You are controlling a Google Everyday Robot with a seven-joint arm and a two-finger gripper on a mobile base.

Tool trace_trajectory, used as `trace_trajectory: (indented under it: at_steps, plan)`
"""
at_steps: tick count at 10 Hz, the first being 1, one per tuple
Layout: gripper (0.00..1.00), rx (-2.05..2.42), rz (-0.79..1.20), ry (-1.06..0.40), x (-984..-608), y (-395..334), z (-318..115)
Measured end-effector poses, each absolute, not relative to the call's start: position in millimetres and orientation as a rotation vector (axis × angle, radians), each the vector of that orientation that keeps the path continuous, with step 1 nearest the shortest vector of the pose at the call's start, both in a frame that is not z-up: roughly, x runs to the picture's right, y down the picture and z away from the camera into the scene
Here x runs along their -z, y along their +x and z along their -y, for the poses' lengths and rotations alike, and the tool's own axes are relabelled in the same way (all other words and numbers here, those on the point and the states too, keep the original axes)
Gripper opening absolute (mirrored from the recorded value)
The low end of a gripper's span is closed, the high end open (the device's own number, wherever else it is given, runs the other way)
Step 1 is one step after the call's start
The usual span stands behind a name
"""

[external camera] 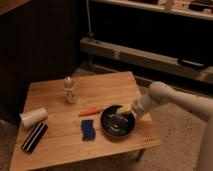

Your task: Drag the ceramic bowl in a circle

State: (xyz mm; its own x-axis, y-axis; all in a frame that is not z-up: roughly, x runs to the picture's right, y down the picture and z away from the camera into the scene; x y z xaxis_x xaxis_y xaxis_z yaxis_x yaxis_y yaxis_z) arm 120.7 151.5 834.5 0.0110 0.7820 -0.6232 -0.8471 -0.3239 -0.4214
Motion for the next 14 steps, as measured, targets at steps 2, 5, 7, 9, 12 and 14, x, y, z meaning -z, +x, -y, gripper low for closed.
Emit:
trace_trajectory:
  at_steps: [2, 5, 7, 9, 12, 14]
  plan:
    - [0.37, -1.617, -0.109, -0.955, -834, 116, -152]
    - [0.06, -1.602, -0.201, -0.878, -833, 110, -150]
    - [0.00, -1.591, -0.223, -0.836, -829, 111, -146]
    - [0.00, -1.543, -0.236, -0.813, -828, 96, -142]
    - [0.14, -1.524, -0.261, -0.817, -832, 94, -146]
    - [0.25, -1.513, -0.267, -0.830, -834, 94, -149]
